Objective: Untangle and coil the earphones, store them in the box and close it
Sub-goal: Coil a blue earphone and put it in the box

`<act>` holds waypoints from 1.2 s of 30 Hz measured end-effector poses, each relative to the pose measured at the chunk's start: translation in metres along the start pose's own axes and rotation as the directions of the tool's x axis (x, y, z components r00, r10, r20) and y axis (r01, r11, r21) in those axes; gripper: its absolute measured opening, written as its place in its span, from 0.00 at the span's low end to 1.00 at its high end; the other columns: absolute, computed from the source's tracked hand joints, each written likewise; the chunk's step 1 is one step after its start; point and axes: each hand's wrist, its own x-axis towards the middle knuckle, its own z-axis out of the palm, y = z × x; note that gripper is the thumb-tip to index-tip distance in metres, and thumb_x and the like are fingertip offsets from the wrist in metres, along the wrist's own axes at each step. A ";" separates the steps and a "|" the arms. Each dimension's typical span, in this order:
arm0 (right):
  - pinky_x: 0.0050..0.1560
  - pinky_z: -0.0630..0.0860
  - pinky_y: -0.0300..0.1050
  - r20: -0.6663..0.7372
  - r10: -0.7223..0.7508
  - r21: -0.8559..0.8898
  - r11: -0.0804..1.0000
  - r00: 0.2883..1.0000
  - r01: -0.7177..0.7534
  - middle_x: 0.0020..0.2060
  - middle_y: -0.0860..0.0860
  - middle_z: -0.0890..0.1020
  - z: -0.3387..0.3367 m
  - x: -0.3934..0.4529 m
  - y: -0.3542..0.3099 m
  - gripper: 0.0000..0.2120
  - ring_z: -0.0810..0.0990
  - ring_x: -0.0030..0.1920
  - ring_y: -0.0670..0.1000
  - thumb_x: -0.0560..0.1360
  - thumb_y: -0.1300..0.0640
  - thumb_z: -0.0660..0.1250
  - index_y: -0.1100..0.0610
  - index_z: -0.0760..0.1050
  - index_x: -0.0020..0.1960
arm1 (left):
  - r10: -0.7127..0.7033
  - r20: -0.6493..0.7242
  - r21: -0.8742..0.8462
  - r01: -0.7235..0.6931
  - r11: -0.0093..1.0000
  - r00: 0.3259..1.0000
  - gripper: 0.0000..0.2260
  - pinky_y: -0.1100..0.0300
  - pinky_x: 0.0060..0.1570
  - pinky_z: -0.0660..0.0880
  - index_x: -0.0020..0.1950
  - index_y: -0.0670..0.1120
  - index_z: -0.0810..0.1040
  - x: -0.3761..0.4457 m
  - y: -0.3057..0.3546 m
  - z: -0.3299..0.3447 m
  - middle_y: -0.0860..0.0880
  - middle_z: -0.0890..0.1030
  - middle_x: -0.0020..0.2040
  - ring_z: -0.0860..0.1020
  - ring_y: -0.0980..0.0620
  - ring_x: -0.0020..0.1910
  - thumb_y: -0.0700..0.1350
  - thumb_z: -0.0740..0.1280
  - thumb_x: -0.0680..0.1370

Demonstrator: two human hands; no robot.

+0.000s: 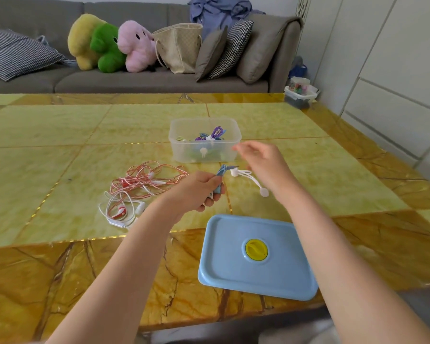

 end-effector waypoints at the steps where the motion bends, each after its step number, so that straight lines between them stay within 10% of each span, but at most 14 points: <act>1: 0.51 0.73 0.44 -0.042 0.030 -0.103 0.994 0.999 -0.034 0.51 0.51 0.82 -0.003 0.004 0.004 0.12 0.79 0.51 0.50 0.79 0.55 0.60 0.57 0.79 0.57 | -0.016 -0.053 -0.036 0.014 0.999 0.998 0.16 0.70 0.22 0.63 0.36 0.46 0.71 0.001 -0.002 -0.002 0.51 0.71 0.31 0.68 0.60 0.22 0.43 0.52 0.83; 7: 0.43 0.67 0.41 -0.009 0.176 -0.483 0.861 0.984 -0.158 0.55 0.59 0.81 0.012 0.011 0.034 0.14 0.77 0.53 0.57 0.76 0.66 0.59 0.60 0.78 0.58 | -0.072 -0.158 -0.267 0.028 0.963 0.985 0.16 0.69 0.30 0.72 0.37 0.44 0.70 0.006 -0.003 -0.001 0.49 0.79 0.37 0.78 0.62 0.26 0.40 0.51 0.83; 17: 0.29 0.74 0.33 0.021 0.221 0.264 0.939 0.975 -0.219 0.32 0.56 0.80 0.006 0.006 0.010 0.07 0.77 0.27 0.46 0.73 0.68 0.66 0.61 0.76 0.37 | -0.162 -0.238 -0.434 0.044 0.900 0.958 0.17 0.63 0.41 0.71 0.36 0.44 0.73 0.022 -0.001 0.016 0.43 0.74 0.47 0.72 0.48 0.44 0.43 0.54 0.83; 23: 0.35 0.78 0.40 0.028 0.110 0.174 0.978 0.994 -0.113 0.30 0.53 0.79 -0.001 -0.002 -0.003 0.08 0.77 0.28 0.47 0.73 0.67 0.68 0.59 0.75 0.37 | -0.149 -0.011 -0.693 0.100 0.714 0.989 0.13 0.51 0.59 0.68 0.45 0.46 0.74 0.021 0.011 0.020 0.43 0.72 0.50 0.77 0.46 0.53 0.45 0.53 0.83; 29: 0.28 0.71 0.34 0.037 0.089 0.079 0.993 0.995 -0.092 0.28 0.51 0.78 -0.016 -0.007 0.001 0.08 0.74 0.25 0.44 0.72 0.67 0.68 0.58 0.76 0.37 | -0.125 -0.036 -0.538 0.086 0.839 0.992 0.15 0.63 0.36 0.67 0.40 0.44 0.72 0.019 0.012 0.028 0.48 0.77 0.35 0.70 0.56 0.29 0.43 0.52 0.83; 36: 0.29 0.68 0.37 -0.284 0.251 0.192 0.960 0.925 -0.201 0.29 0.51 0.76 -0.042 -0.002 0.014 0.11 0.72 0.27 0.46 0.74 0.66 0.64 0.56 0.74 0.35 | -0.012 -0.066 -0.481 -0.021 0.876 0.998 0.16 0.68 0.28 0.62 0.37 0.44 0.68 0.024 0.012 0.042 0.48 0.70 0.32 0.63 0.57 0.27 0.40 0.50 0.83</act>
